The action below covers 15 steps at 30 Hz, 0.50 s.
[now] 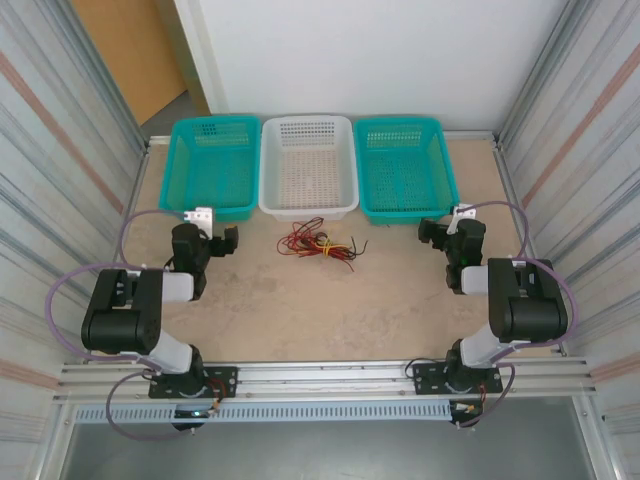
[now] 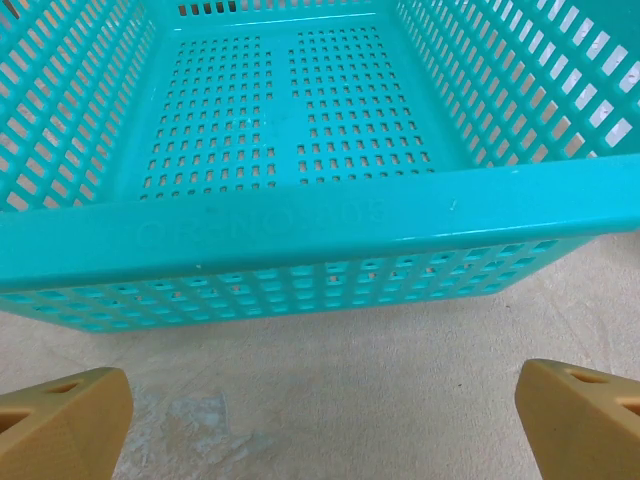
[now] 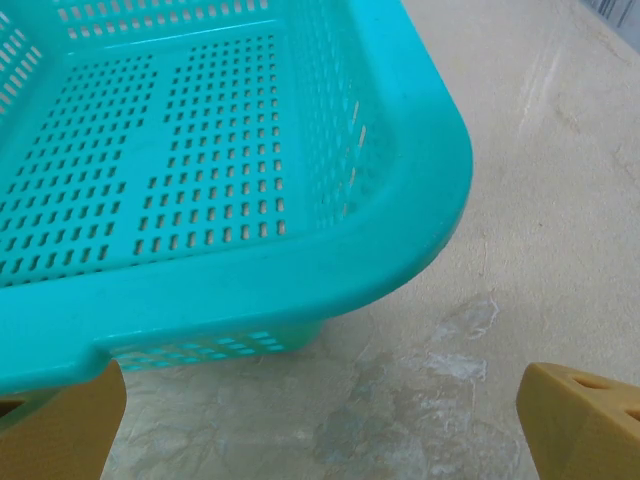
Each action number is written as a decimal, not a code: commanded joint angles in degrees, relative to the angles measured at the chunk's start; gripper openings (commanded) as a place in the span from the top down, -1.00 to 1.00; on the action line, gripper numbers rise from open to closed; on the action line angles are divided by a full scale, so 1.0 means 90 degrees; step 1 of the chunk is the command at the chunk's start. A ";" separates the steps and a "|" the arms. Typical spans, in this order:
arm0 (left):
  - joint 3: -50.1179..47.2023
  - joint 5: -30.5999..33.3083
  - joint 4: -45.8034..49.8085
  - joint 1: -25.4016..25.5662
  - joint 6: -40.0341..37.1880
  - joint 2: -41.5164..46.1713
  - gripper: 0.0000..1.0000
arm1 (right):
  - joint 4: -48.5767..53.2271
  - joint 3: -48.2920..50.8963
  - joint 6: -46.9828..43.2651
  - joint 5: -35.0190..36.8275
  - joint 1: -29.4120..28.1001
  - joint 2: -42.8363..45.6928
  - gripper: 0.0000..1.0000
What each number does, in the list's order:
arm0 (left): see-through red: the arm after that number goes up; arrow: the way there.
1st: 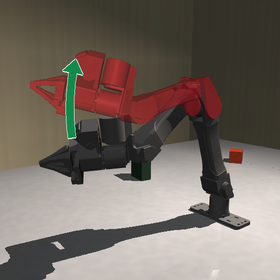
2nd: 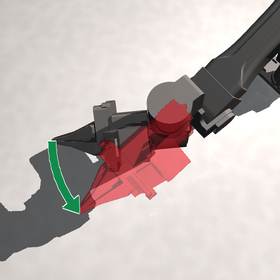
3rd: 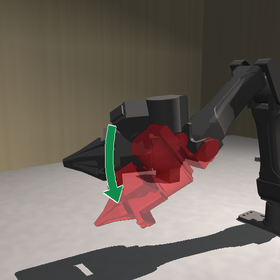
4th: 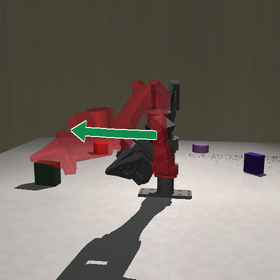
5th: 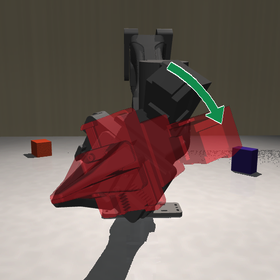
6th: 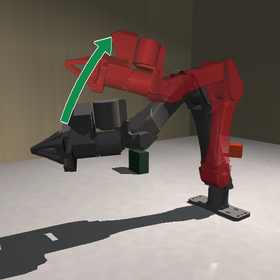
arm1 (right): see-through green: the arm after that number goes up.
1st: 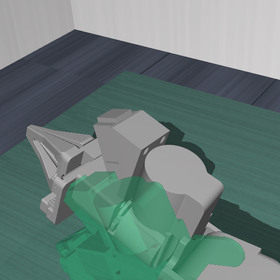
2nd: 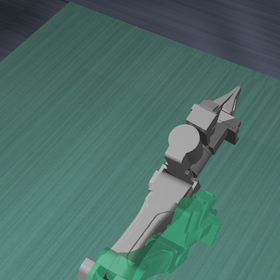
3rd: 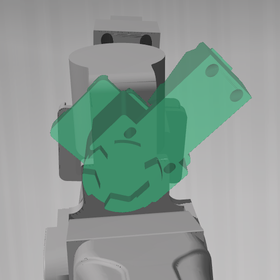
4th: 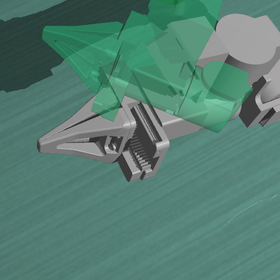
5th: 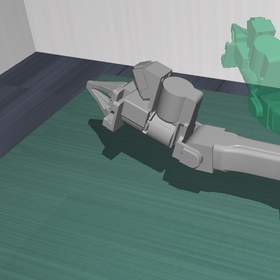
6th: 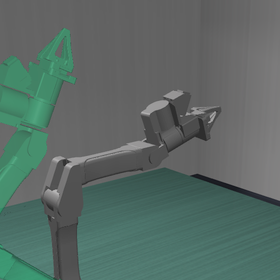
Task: Untangle the cables
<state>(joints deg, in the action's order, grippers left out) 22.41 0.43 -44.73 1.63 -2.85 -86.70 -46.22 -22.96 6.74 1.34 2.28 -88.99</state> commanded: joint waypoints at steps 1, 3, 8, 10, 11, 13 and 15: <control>0.0127 -0.0058 -0.0066 -0.0011 -0.0115 0.0004 -0.97 | 0.0002 -0.0042 -0.0172 -0.0076 0.0014 0.0054 -0.98; 0.0137 -0.0216 -0.0030 -0.0085 -0.0086 0.0014 -0.97 | 0.0003 -0.0039 -0.0173 -0.0077 0.0018 0.0056 -0.98; 0.0139 -0.0243 -0.0013 -0.0099 -0.0083 0.0023 -0.97 | 0.0008 -0.0047 -0.0168 -0.0081 0.0018 0.0054 -0.98; 0.0144 -0.0266 -0.0010 -0.0102 -0.0075 0.0021 -0.97 | 0.0004 -0.0047 -0.0173 -0.0081 0.0010 0.0054 -0.98; 0.0138 -0.0300 -0.0010 -0.0128 -0.0065 0.0023 -0.97 | 0.0008 -0.0054 -0.0173 -0.0081 0.0016 0.0055 -0.98; 0.0147 -0.0321 -0.0010 -0.0136 -0.0060 0.0023 -0.97 | 0.0004 -0.0044 -0.0173 -0.0090 0.0028 0.0059 -0.98; 0.0149 -0.0357 -0.0010 -0.0135 -0.0063 0.0023 -0.97 | 0.0008 -0.0037 -0.0172 -0.0081 0.0019 0.0057 -0.98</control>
<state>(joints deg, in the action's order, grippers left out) 22.39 -1.63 -44.71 1.02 -2.83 -86.70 -46.22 -22.96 6.74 1.21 2.28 -88.99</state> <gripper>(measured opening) 0.987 0.990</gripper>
